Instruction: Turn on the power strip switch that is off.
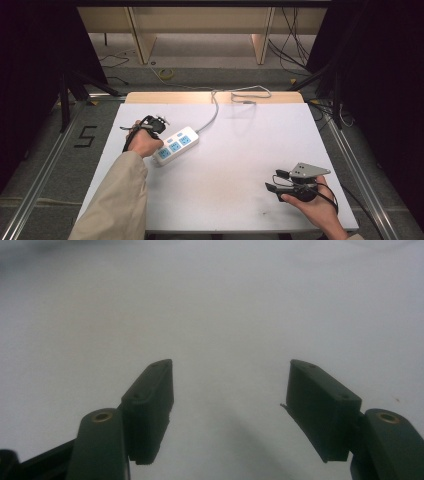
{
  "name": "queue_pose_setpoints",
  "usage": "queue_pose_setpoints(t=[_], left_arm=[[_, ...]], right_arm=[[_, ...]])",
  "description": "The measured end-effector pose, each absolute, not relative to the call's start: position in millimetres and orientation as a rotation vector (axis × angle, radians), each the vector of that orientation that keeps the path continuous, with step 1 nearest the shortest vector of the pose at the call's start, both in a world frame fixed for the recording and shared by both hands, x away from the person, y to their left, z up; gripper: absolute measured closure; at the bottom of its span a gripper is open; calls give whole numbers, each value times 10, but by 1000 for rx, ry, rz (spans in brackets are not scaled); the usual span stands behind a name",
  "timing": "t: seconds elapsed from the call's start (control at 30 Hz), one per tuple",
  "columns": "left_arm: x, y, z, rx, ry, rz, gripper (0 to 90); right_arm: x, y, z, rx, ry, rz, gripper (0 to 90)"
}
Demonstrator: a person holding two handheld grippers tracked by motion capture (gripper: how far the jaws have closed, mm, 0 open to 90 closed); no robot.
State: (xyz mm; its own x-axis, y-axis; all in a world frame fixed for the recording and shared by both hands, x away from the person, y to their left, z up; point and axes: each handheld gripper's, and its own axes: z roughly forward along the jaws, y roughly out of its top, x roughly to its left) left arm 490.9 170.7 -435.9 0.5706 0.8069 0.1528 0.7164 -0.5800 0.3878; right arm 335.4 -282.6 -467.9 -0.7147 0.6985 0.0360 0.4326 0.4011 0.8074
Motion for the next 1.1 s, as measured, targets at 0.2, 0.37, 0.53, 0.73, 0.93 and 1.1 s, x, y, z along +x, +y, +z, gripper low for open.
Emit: queue_pose_setpoints(t=[0.2,0.37,0.53,0.73,0.93,1.1], left_arm=[[4916,1721,-4355,2530,1261,449,899],[4915,1725,-4359,2534,1265,461,899],[4920,1727,-4361,2533,1270,452,899],[4926,1719,-4359,2546,1268,452,899],[4929,1734,-4376,2585,1276,473,898],[4925,1771,-4367,2561,1281,453,899]], right_arm=[[3353,-2826,-4678,985,2353,1219,364],[3352,-2830,-4676,983,2353,1220,364],[3352,-2829,-4676,983,2353,1220,364],[3351,-2829,-4676,982,2354,1216,364],[3351,-2832,-4676,980,2355,1214,364],[3353,-2829,-4679,982,2356,1215,364]])
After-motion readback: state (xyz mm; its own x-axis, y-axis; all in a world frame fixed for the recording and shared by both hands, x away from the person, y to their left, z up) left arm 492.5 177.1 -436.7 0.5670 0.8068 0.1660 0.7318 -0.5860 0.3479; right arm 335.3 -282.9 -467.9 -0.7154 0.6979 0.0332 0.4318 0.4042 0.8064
